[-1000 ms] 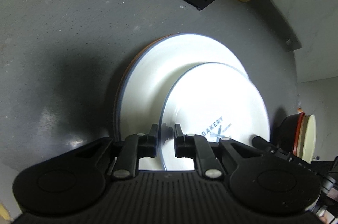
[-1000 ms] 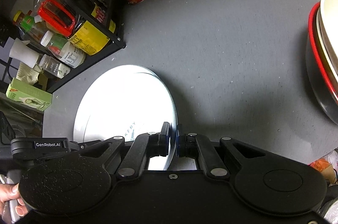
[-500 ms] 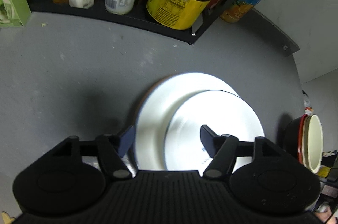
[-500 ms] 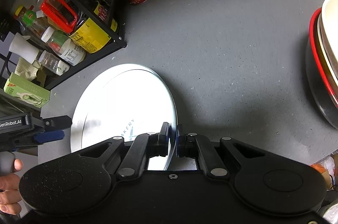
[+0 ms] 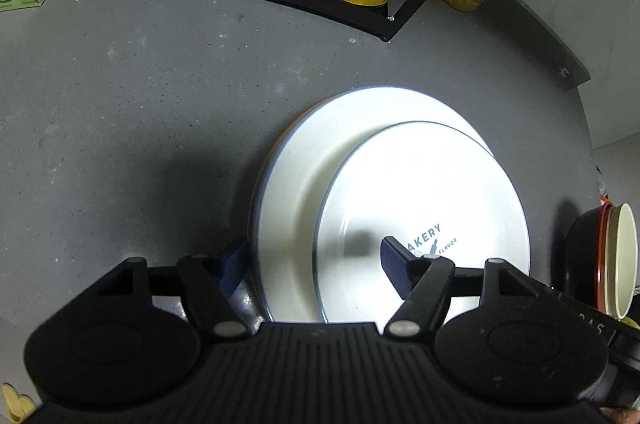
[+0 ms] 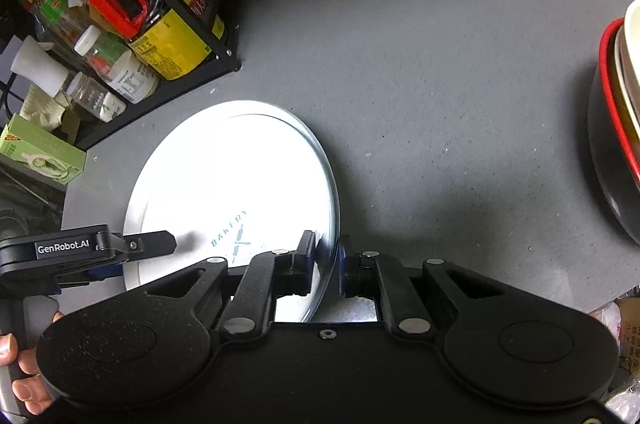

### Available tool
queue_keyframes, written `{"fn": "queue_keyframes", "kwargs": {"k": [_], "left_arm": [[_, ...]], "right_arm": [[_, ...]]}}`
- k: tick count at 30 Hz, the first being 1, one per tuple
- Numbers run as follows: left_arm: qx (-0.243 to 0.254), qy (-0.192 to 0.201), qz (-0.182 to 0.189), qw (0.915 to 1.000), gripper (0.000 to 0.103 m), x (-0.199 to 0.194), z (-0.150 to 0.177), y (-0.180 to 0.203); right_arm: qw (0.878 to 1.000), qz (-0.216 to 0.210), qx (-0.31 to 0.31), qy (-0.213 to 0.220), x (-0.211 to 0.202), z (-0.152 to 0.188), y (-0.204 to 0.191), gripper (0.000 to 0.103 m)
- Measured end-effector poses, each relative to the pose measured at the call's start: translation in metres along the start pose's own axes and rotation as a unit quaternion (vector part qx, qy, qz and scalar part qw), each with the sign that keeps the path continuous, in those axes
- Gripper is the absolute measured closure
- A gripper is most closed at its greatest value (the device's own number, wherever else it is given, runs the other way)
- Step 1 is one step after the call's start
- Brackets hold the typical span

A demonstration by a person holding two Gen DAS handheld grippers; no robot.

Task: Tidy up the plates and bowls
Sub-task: 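Open both grippers to release the 'BAKERY' plate on the stack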

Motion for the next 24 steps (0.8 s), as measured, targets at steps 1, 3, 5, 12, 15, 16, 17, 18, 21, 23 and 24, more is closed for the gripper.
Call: {"fn": "queue_keyframes", "kwargs": {"k": [1,3,5,12,15,16,17,18,21,23,24], "left_arm": [[-0.002,-0.002,-0.003,1.0000,0.037,0.002,0.001,0.000],[-0.008,-0.003,-0.002,1.0000,0.044,0.004,0.000,-0.002],[-0.016,0.000,-0.009,0.9998,0.058,0.004,0.000,-0.007],[-0.057,-0.013,0.028,0.9979,0.069,0.002,-0.005,-0.024],[-0.060,-0.010,0.034,0.9975,0.073,0.000,-0.005,-0.026],[-0.061,-0.010,0.035,0.9975,0.074,-0.001,-0.006,-0.027],[-0.062,-0.010,0.036,0.9973,0.075,-0.002,-0.006,-0.028],[-0.064,-0.012,0.037,0.9972,0.076,-0.002,-0.007,-0.028],[-0.064,-0.016,0.037,0.9972,0.076,-0.003,-0.008,-0.029],[-0.056,-0.020,0.034,0.9977,0.075,-0.002,-0.010,-0.027],[-0.056,-0.021,0.033,0.9976,0.075,-0.002,-0.010,-0.027]], "right_arm": [[1.000,0.001,0.000,-0.002,0.001,0.001,0.000,0.087],[1.000,0.001,0.000,-0.006,0.004,0.002,-0.001,0.086],[1.000,0.002,0.000,-0.007,0.006,0.003,-0.002,0.086],[1.000,0.006,-0.007,-0.016,0.009,0.001,-0.006,0.079],[1.000,0.010,-0.012,-0.017,0.012,0.002,-0.010,0.075],[1.000,0.009,-0.013,-0.018,0.013,0.002,-0.010,0.073],[1.000,0.010,-0.013,-0.018,0.013,0.001,-0.010,0.073],[1.000,0.010,-0.013,-0.019,0.014,0.001,-0.011,0.072],[1.000,0.012,-0.015,-0.020,0.015,0.000,-0.012,0.072],[1.000,0.012,-0.020,-0.018,0.015,0.000,-0.012,0.072],[1.000,0.011,-0.022,-0.017,0.015,0.000,-0.012,0.072]]}}
Point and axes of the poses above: each gripper's, at about its wrist camera, not at the fingertips, and x roughly the way its jaws point, y to its right, z to its underside, the point moved 7 cm from there along x, roughly the way its jaws point, and after that the axes turned 10 degrees about -x, right-handed, at the moved point
